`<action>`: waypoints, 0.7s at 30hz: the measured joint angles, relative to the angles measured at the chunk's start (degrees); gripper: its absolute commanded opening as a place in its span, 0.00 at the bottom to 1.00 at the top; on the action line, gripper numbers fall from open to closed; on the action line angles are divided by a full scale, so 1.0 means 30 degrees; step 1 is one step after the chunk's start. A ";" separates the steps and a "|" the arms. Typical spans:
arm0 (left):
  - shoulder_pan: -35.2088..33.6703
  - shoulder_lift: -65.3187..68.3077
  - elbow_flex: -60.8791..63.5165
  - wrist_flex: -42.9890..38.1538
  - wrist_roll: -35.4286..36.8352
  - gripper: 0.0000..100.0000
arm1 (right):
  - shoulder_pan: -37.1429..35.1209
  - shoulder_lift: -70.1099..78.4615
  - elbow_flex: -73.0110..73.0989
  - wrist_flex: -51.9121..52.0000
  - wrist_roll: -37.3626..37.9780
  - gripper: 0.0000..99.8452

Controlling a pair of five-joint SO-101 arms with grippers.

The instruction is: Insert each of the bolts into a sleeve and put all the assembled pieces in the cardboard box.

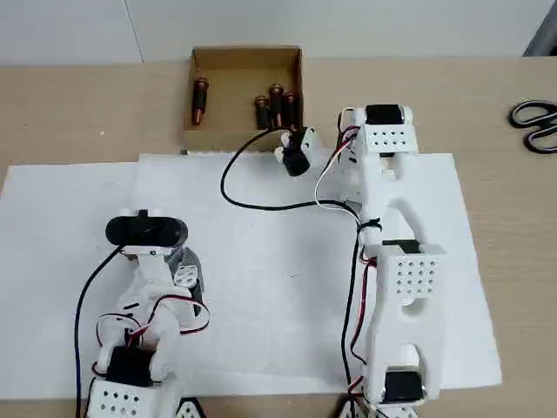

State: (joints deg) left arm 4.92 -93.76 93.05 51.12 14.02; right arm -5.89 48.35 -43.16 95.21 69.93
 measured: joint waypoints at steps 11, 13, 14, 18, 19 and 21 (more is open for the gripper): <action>0.0000 0.0000 0.0000 0.0000 0.0000 0.01 | -0.0234 0.0264 -0.1993 0.0410 -0.2725 0.01; 0.0000 0.0000 0.0000 0.0000 0.0000 0.01 | -0.0557 0.0029 -0.2256 0.0645 -0.4161 0.01; 0.0000 0.0000 0.0000 0.0000 0.0000 0.01 | -0.0791 -0.0264 -0.2256 0.0703 -0.4982 0.00; 0.0000 0.0000 0.0000 0.0000 0.0000 0.01 | -0.1524 -0.1553 -0.2256 0.0791 -0.8205 0.00; 0.0000 0.0000 0.0000 0.0000 0.0000 0.01 | -0.1553 -0.1875 -0.2256 0.0821 -0.8908 0.00; 0.0000 0.0000 0.0000 0.0000 0.0000 0.01 | -0.1553 -0.2403 -0.2256 0.0850 -1.0168 0.00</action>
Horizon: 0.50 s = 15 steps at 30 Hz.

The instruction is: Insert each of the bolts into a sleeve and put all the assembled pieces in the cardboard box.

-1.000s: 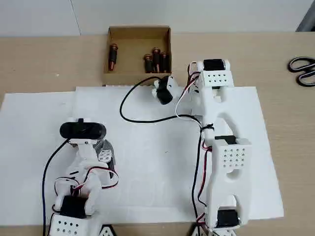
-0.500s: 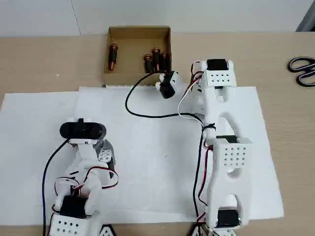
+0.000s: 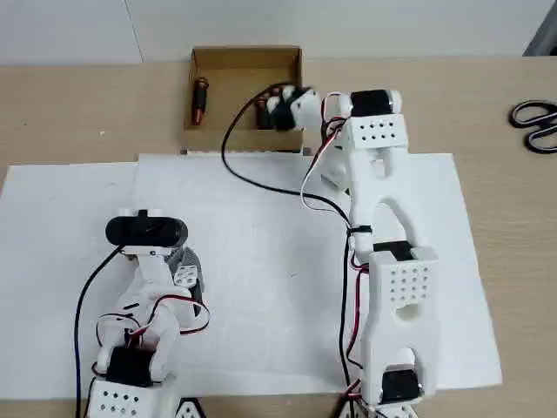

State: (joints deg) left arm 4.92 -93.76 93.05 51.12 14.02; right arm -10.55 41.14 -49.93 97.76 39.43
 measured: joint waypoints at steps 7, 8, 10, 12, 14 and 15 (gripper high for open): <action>0.0000 0.0000 0.0000 0.0000 0.0000 0.01 | -0.0557 -0.1524 0.0000 0.0234 -0.4777 0.00; 0.0000 0.0000 0.0000 0.0000 0.0000 0.01 | -0.0557 -0.1641 0.0000 0.0293 -0.5363 0.00; 0.0000 0.0000 0.0000 0.0000 0.0000 0.01 | -0.0469 -0.1963 0.0088 0.0322 -0.6447 0.00; 0.0000 0.0000 0.0000 0.0000 0.0000 0.01 | -0.0586 -0.2667 0.0791 0.0322 -0.7502 0.00; 0.0000 0.0000 0.0000 0.0000 0.0000 0.01 | -0.0850 -0.3692 0.2198 0.0322 -0.8615 0.00; 0.0000 0.0000 0.0000 0.0000 0.0000 0.01 | -0.0967 -0.4278 0.2960 0.0322 -0.9319 0.00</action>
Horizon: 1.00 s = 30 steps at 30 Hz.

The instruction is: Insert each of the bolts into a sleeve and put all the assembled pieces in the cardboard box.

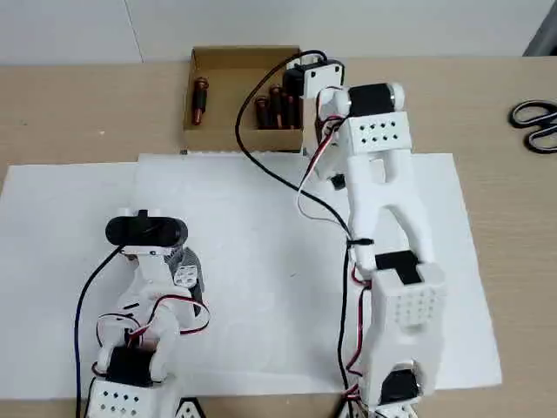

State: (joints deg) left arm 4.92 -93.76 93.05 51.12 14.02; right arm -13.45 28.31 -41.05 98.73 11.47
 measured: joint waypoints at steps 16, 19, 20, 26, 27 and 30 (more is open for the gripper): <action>0.0000 0.0000 -0.2725 0.1348 0.0000 0.01 | -0.0264 -1.1956 1.3626 0.0000 -0.3487 0.00; 0.0000 0.0000 -0.5070 0.3223 0.0117 0.01 | 0.0264 -1.3158 1.5648 0.0000 -0.3546 0.00; 0.0000 0.0000 -0.5919 0.3897 0.0352 0.01 | 0.0469 -1.3597 1.6264 0.0000 -0.3575 0.00; 0.0000 -0.0088 -1.0725 0.7883 0.1729 0.01 | 0.1612 -1.6147 1.9311 -0.1289 -0.4132 0.00; 0.0000 -0.0088 -1.1311 0.8381 0.1875 0.01 | 0.1758 -1.6498 1.9751 -0.1553 -0.4132 0.00; 0.0000 -0.0117 -1.2806 0.9495 0.2432 0.01 | 0.2139 -1.7348 2.0923 -0.2432 -0.4132 0.00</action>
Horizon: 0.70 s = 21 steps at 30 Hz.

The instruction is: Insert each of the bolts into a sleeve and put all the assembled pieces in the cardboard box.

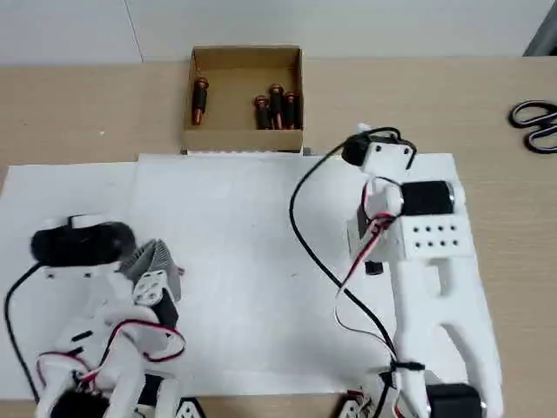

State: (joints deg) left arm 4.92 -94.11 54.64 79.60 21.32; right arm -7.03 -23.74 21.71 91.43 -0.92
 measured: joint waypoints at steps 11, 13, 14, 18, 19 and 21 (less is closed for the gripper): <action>0.0000 0.5861 -0.7326 0.3194 0.2872 0.01 | 0.0615 -0.0674 0.3136 -0.1289 0.0000 0.00; 0.0000 0.8293 -0.9495 0.3956 0.3663 0.01 | 0.1231 -0.0674 0.3253 -0.1582 0.0000 0.00; 0.0000 0.9524 -1.0667 0.4337 0.4073 0.01 | 0.1495 -0.0674 0.3311 -0.1612 0.0000 0.00; -0.0147 1.4300 -1.5004 0.5333 0.5275 0.01 | 0.2549 -0.0674 0.3311 -0.1612 0.0000 0.00; -0.0469 1.5297 -1.5766 0.5421 0.5363 0.01 | 0.2813 -0.0674 0.3311 -0.1612 0.0000 0.00; -0.1553 1.7260 -1.6762 0.5451 0.5509 0.01 | 0.3341 -0.0674 0.3311 -0.1612 0.0000 0.00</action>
State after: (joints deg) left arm 0.26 -42.33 4.35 95.96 37.85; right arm 2.99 -25.76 31.65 86.59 -0.92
